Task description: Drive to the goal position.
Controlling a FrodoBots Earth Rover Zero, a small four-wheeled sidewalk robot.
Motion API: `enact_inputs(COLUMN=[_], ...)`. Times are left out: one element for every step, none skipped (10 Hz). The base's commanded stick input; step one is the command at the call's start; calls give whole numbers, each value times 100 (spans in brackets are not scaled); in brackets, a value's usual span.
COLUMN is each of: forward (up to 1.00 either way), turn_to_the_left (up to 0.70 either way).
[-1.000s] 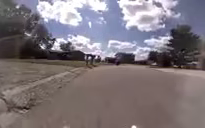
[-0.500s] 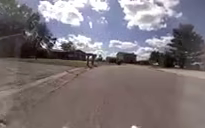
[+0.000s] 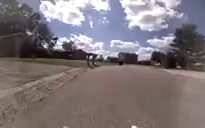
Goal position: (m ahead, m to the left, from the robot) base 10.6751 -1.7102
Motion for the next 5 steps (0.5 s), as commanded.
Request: enact_inputs(forward=[85,85,85,85,85], turn_to_the_left=[0,0,0,0,0])
